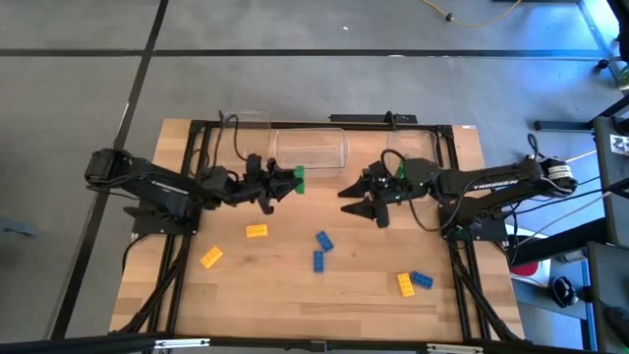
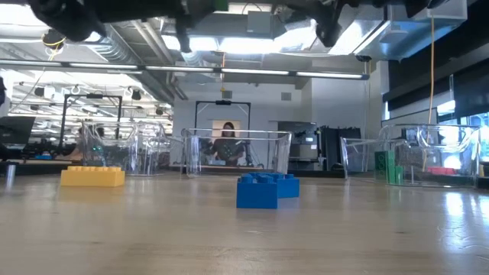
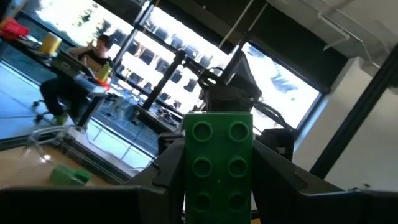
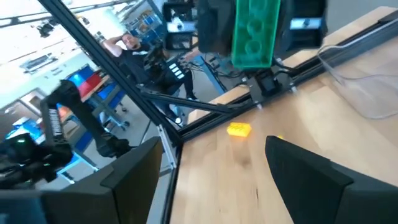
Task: Sort & place blocks by color
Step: Put the green game piece into the right transparent bin
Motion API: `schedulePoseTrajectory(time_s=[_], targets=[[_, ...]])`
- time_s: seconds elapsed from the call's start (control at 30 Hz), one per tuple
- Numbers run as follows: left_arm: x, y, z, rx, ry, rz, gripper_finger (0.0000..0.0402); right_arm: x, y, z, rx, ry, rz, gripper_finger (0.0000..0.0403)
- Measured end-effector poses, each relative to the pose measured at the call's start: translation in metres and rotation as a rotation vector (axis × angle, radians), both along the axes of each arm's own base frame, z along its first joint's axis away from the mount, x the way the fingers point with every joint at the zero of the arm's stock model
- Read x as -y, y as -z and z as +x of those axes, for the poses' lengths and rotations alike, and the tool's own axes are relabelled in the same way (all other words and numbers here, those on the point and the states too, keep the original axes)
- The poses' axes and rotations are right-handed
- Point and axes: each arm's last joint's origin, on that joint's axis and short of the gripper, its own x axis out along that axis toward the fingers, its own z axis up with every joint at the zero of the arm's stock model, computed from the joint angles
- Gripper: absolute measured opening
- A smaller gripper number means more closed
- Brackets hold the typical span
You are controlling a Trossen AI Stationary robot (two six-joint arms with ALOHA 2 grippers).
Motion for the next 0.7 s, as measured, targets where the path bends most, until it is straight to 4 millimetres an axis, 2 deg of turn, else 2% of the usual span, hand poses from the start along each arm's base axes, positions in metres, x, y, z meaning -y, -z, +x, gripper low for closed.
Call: schedulePoseTrajectory(time_s=[0.2,0.37,0.57,0.7], targets=[[-0.006,-0.015,0.031,0.004,0.094,0.056,0.0129,-0.014,0.019,0.025,0.033,-0.004,0.004,0.0288],[-0.009,-0.020,0.052,-0.038,0.167,0.089,0.0129,-0.016,0.022,0.038,0.132,0.016,0.029,0.0288],[-0.010,-0.020,0.058,-0.045,0.151,0.081,0.0129,-0.015,0.016,0.039,0.211,0.054,0.037,0.0288],[-0.007,-0.020,0.058,-0.048,0.142,0.072,0.0129,-0.013,0.017,0.039,0.205,0.132,0.037,0.0288]])
